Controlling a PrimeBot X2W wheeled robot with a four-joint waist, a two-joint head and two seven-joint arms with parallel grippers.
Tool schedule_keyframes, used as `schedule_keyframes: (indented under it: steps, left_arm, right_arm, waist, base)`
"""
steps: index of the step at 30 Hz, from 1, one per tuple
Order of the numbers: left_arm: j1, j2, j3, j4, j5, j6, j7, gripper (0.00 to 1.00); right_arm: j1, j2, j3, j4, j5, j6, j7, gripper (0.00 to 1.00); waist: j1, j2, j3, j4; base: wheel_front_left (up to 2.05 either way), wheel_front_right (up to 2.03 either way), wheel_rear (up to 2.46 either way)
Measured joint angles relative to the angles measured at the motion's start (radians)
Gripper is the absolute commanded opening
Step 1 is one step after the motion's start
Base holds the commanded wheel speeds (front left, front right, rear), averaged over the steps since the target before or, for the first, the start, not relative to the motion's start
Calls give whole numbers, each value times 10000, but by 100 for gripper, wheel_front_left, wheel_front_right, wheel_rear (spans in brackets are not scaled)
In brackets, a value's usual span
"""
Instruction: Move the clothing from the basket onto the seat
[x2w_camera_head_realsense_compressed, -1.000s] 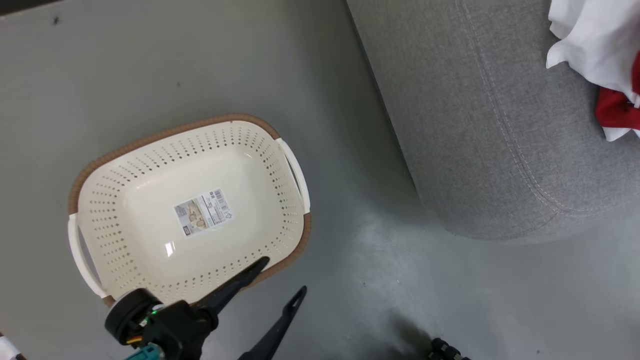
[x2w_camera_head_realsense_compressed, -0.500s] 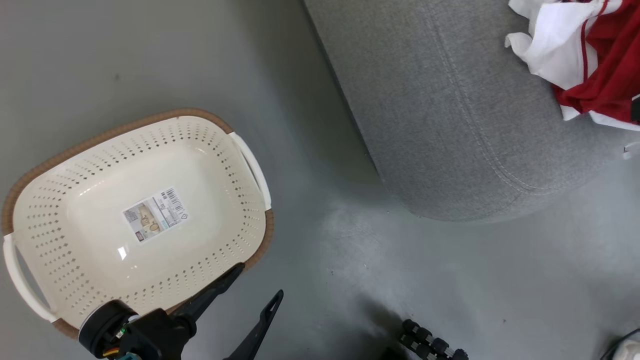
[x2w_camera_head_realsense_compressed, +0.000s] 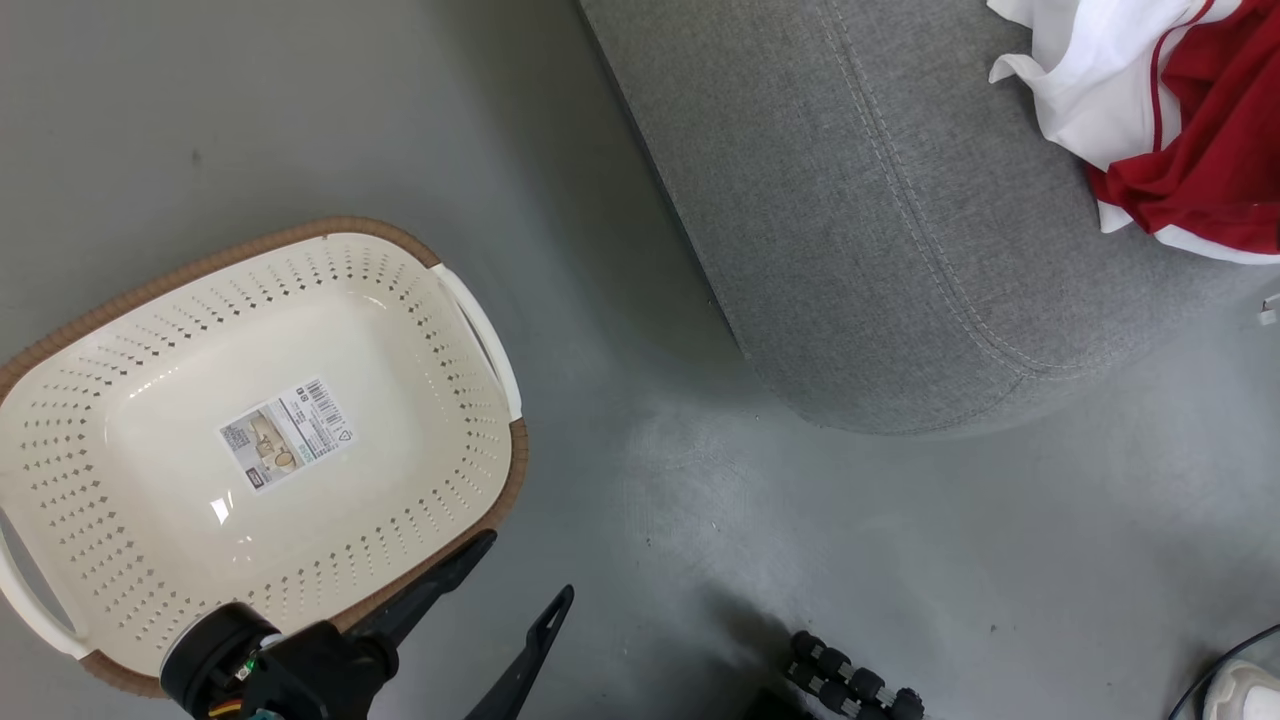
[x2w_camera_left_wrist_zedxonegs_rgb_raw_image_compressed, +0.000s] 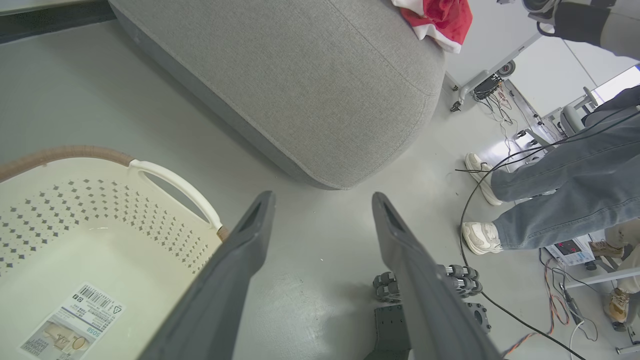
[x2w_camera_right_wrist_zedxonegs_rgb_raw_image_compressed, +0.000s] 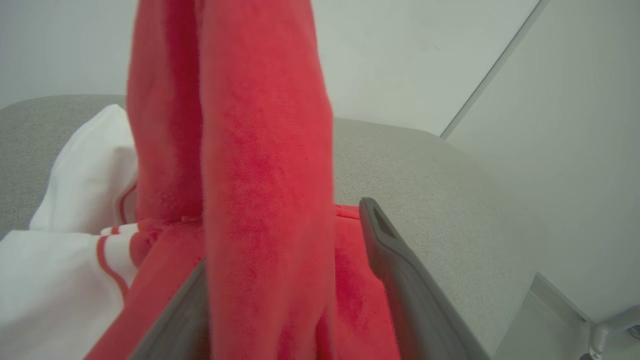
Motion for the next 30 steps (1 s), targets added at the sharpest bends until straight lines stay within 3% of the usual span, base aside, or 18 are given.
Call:
schedule_keyframes:
  steps: [13,19,30]
  left_arm:
    - [-4,-196,4,38,0,84,-12,100]
    - [-75,-466,-36,291,-19,73,-102,100]
    - [-233,-1210,-167,986,-155,-33,-587,100]
  right_arm:
    - [172,232,-27,-201,-236,71,0,100]
    - [1079,803,151,-711,-439,48,2,100]
    - [2718,1007,27,-1810,-748,-207,2,100]
  waist:
    - [0,0,-189,83]
    - [0,0,-540,94]
    - [-1,-1,-1490,159]
  base:
    - [0,0,0]
    - [0,0,0]
    - [0,0,0]
